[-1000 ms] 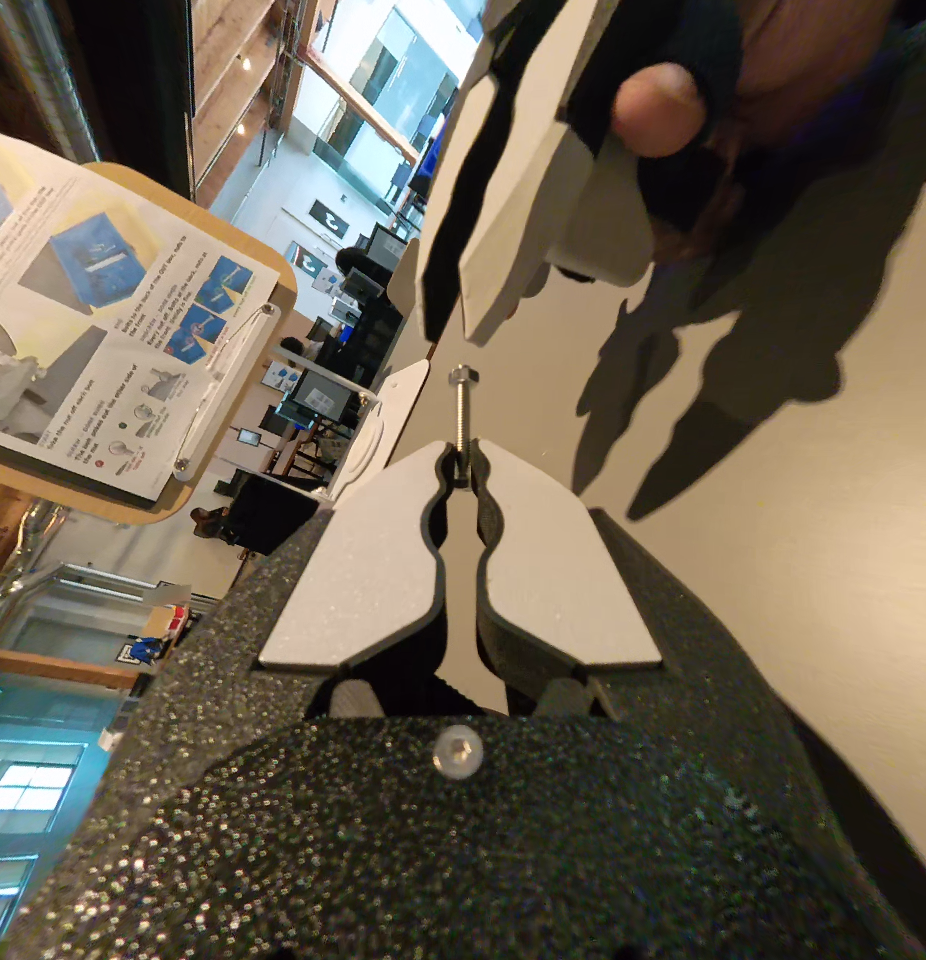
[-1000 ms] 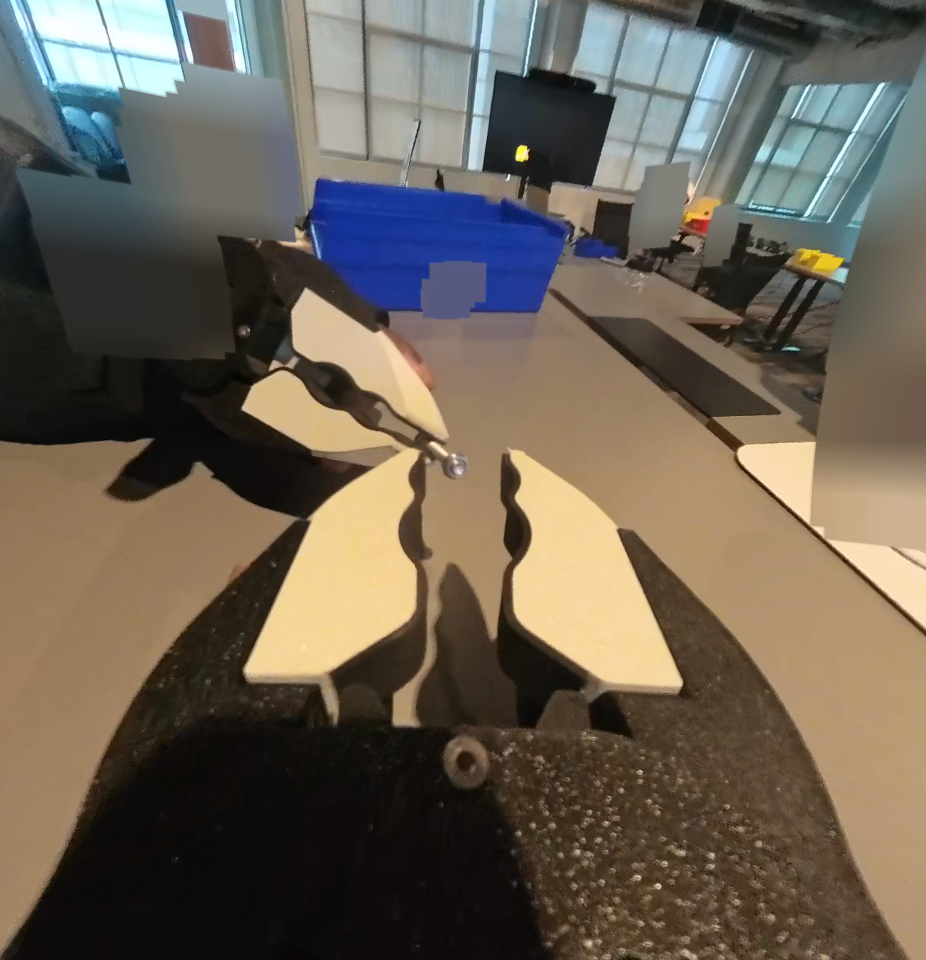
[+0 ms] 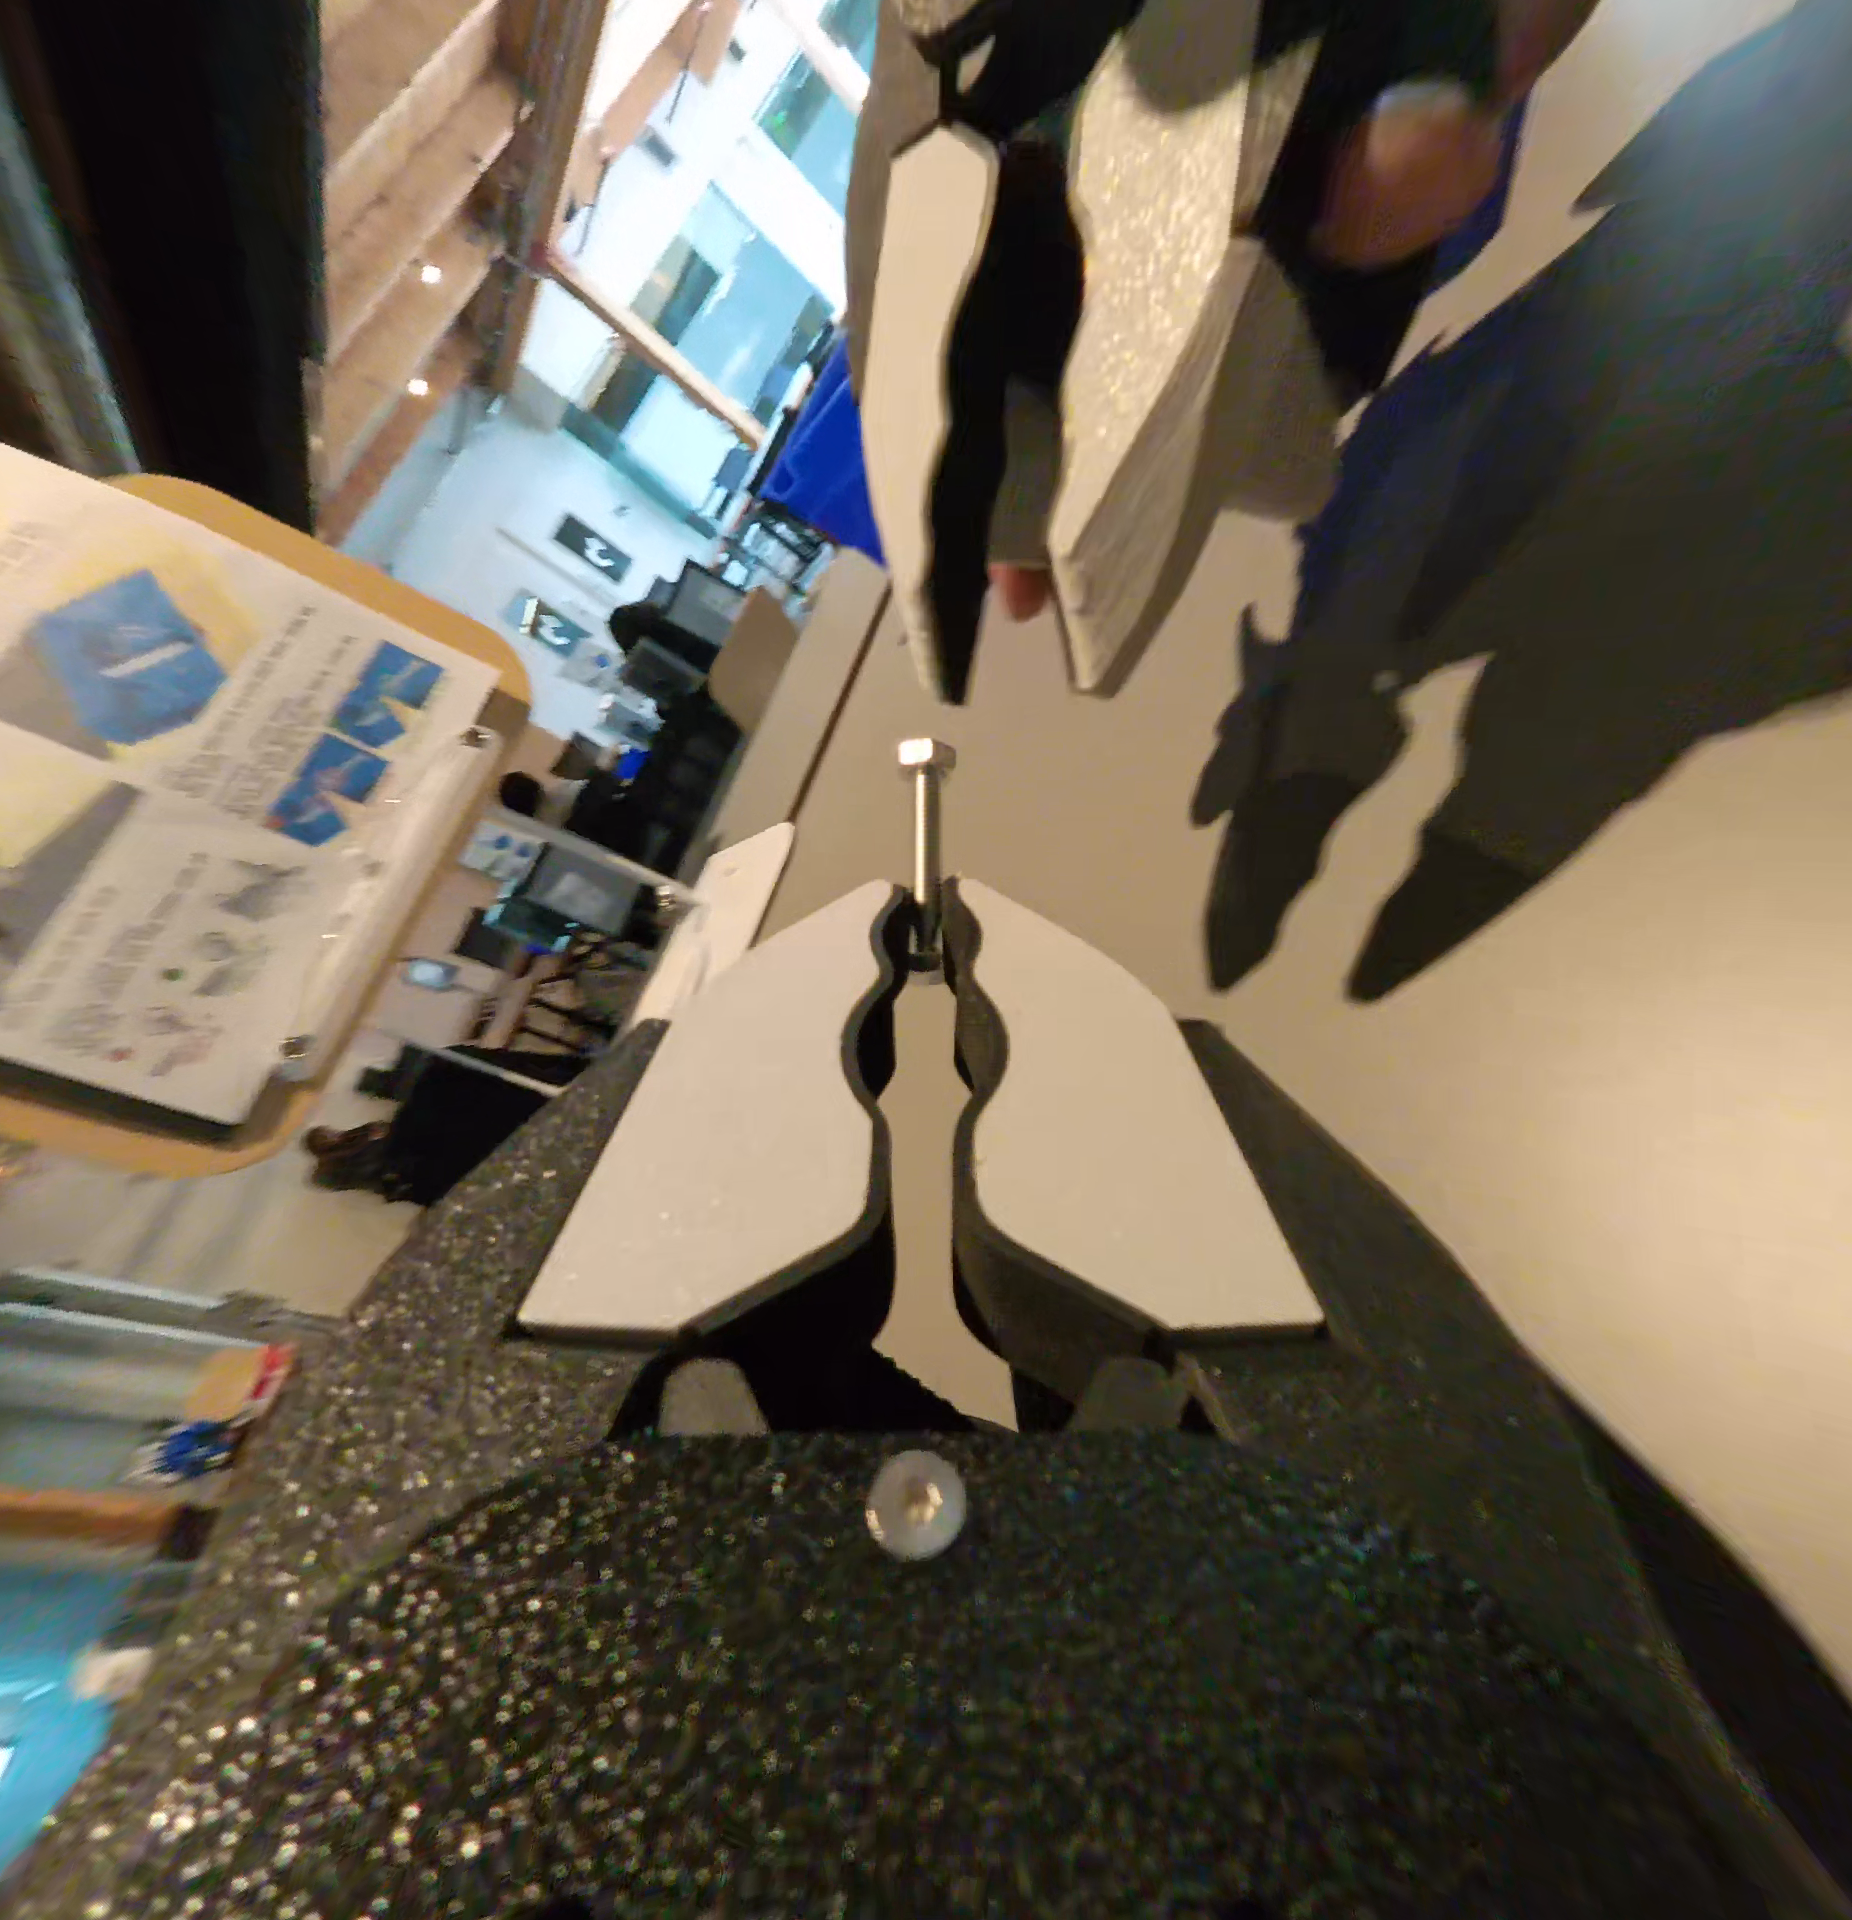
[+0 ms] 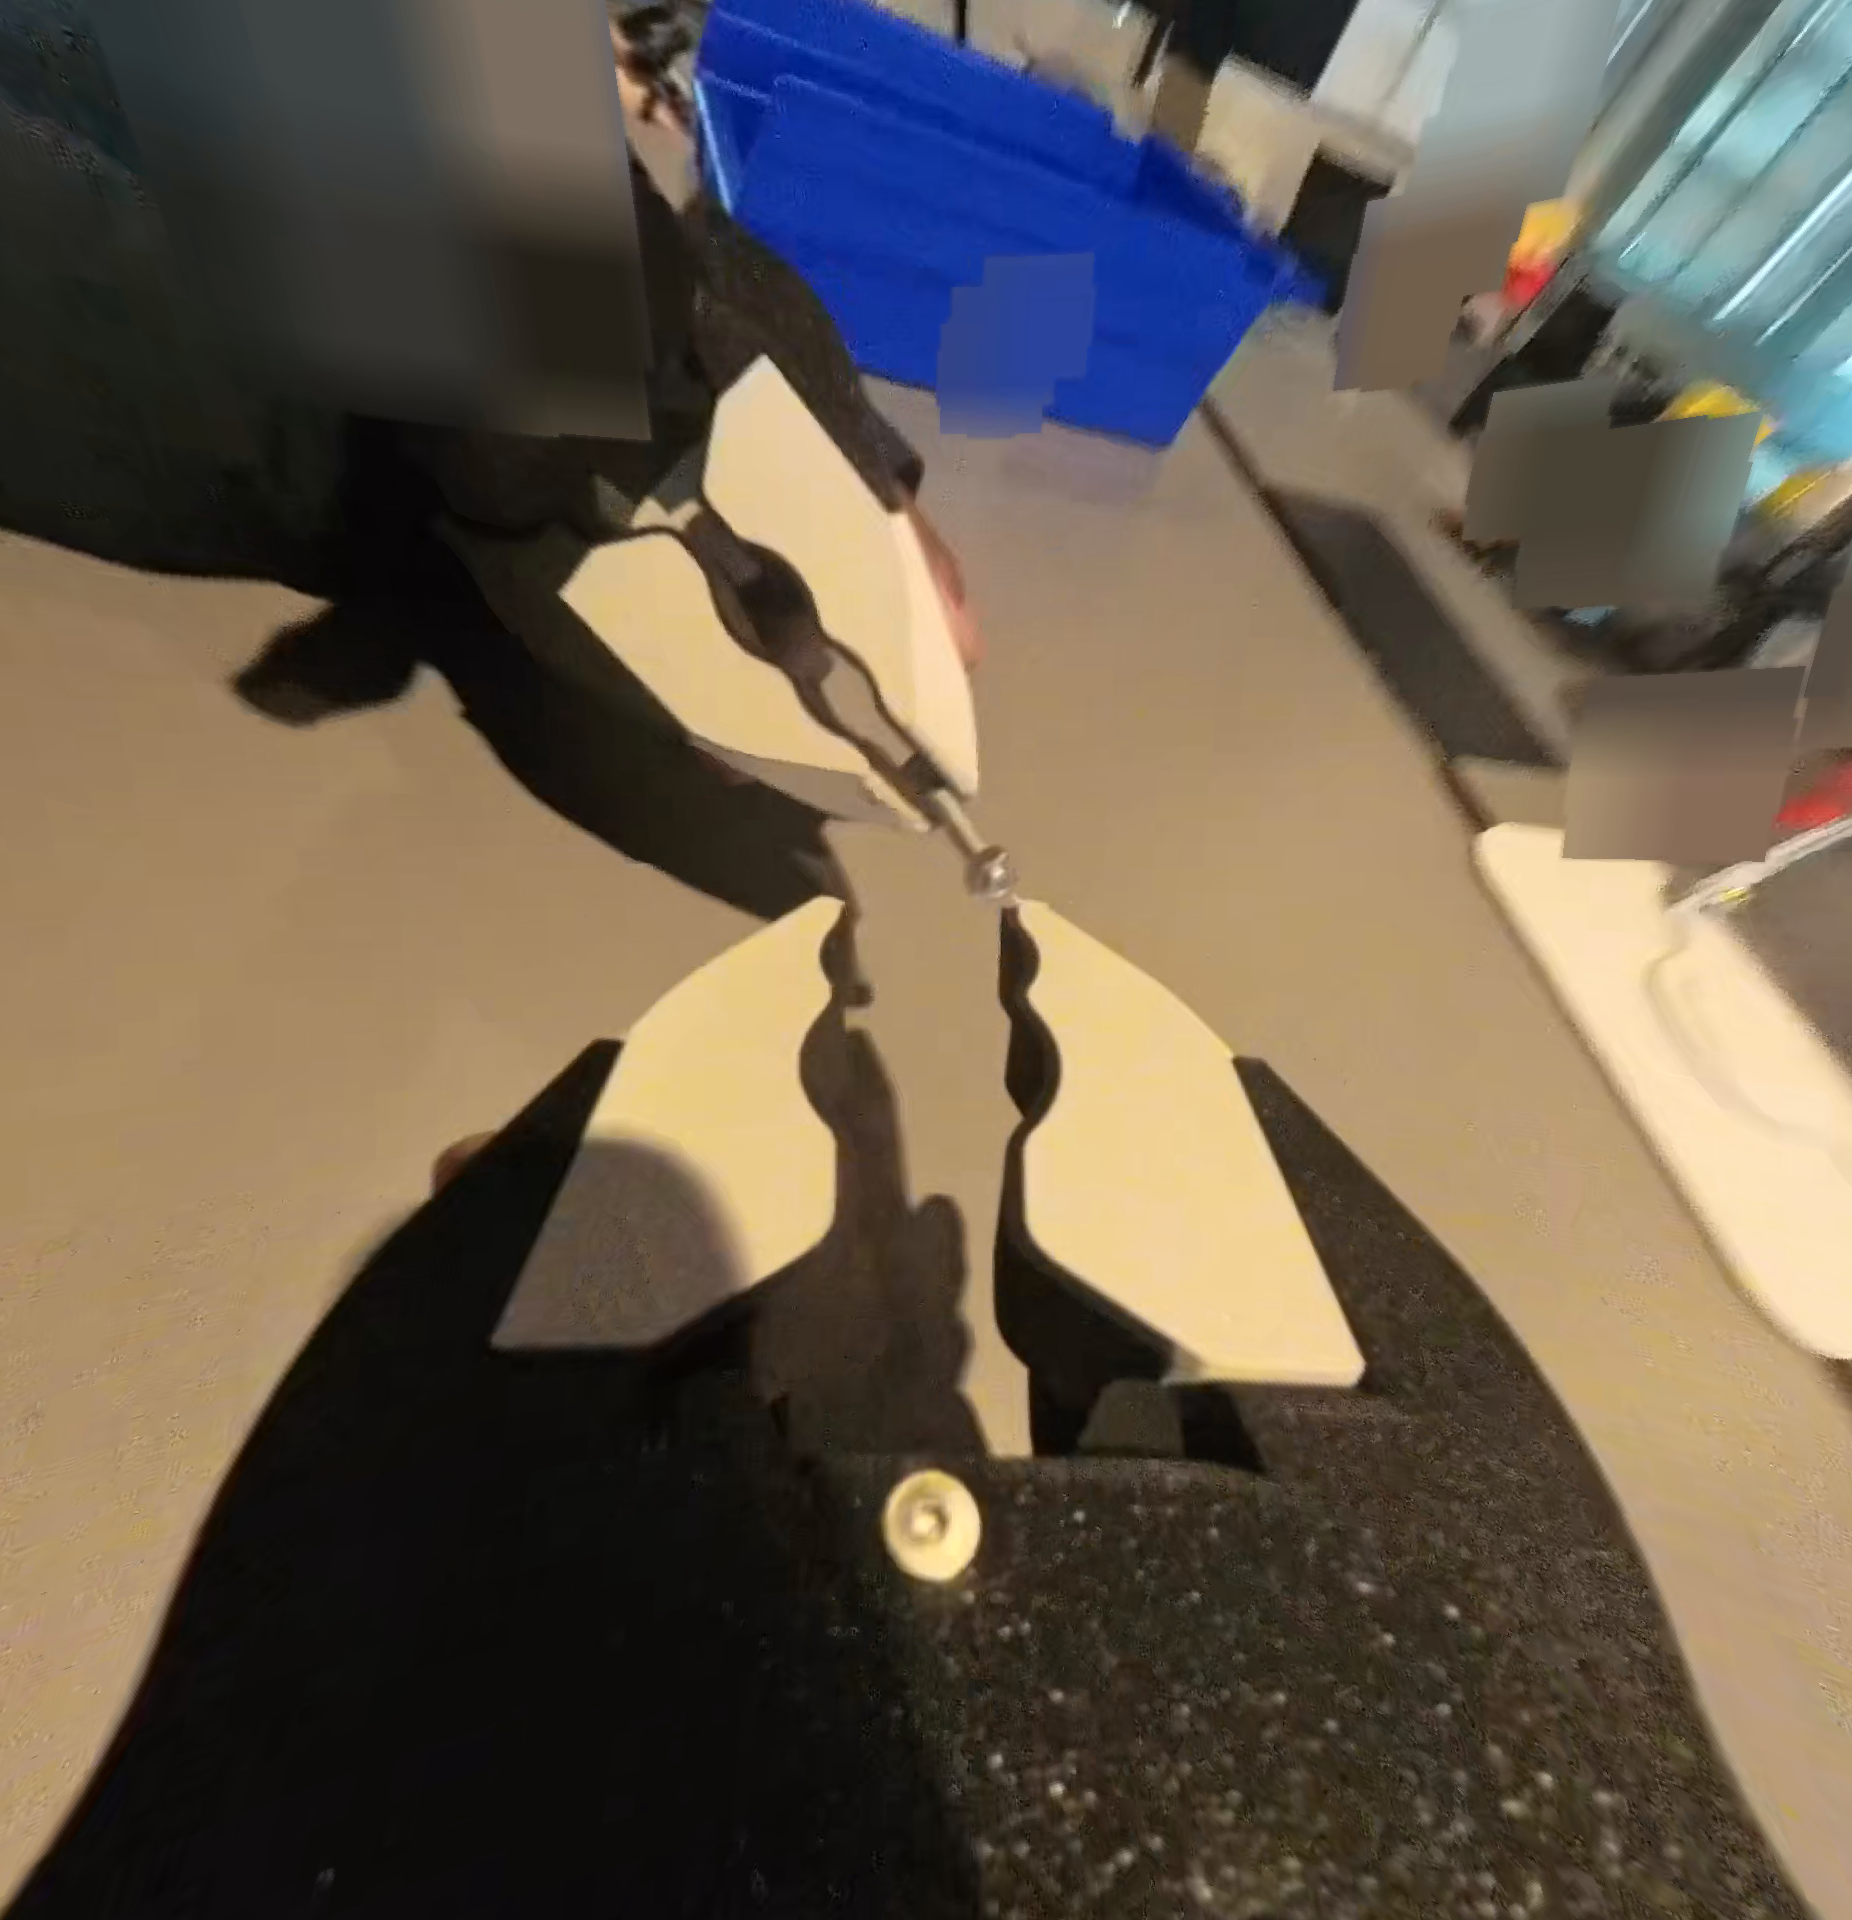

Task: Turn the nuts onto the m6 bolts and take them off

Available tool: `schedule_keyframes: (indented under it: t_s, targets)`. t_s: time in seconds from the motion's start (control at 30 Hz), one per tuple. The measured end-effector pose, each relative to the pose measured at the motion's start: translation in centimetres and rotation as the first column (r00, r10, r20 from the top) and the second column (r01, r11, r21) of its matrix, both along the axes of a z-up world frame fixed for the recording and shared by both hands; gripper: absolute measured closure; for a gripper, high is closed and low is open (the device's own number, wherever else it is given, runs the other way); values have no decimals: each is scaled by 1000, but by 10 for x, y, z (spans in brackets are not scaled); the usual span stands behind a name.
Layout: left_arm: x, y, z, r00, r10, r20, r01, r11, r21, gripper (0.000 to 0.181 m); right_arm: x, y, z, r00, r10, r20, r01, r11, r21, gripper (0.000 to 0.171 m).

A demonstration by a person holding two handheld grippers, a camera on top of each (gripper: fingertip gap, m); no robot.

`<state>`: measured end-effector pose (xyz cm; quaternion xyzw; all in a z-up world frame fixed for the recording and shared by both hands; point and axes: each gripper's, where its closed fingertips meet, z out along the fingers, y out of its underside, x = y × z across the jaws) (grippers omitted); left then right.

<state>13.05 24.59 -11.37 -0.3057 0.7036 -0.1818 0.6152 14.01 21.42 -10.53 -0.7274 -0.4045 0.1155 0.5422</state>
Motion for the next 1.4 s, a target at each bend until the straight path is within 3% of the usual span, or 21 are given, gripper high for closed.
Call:
schedule_keyframes:
  t_s: [0.13,0.67,0.73,0.83,0.93,1.0,1.07,1.1,1.27,1.4]
  targets:
    - [-1,2,4,1000,20,12,-21,997,73,176,2,1,-12,998,-27,-63,19,992,-124,144]
    - [0,-18,-2,997,-63,-41,68,989,128,176,-8,-1,-8,989,-24,-143,-2,983,-183,144]
    - [0,-23,-3,995,-88,-51,94,989,113,175,-7,-1,-13,996,-15,-93,0,986,-164,158]
    - [-2,-30,-6,986,-152,-69,151,988,-15,176,-9,-5,-12,996,62,61,-62,998,5,161]
    - [-10,-48,-6,949,-304,-83,278,931,-236,176,-15,-18,-8,899,100,426,-272,890,365,161]
    - [-12,-49,-8,938,-335,-91,290,901,-323,176,-14,-17,-10,852,48,522,-301,860,412,156]
    - [-11,-46,-7,945,-319,-78,278,904,-324,176,-18,-18,-7,899,80,431,-253,897,363,131]
    - [-10,-43,-8,949,-305,-81,267,913,-309,176,-18,-18,-5,927,93,364,-222,917,331,129]
    - [-7,-37,-10,967,-239,-92,222,961,-167,176,-16,-15,0,990,111,82,-120,986,114,133]
    - [-7,-39,-10,968,-232,-94,223,970,-98,176,-15,-13,-6,996,93,-17,-94,995,-32,140]
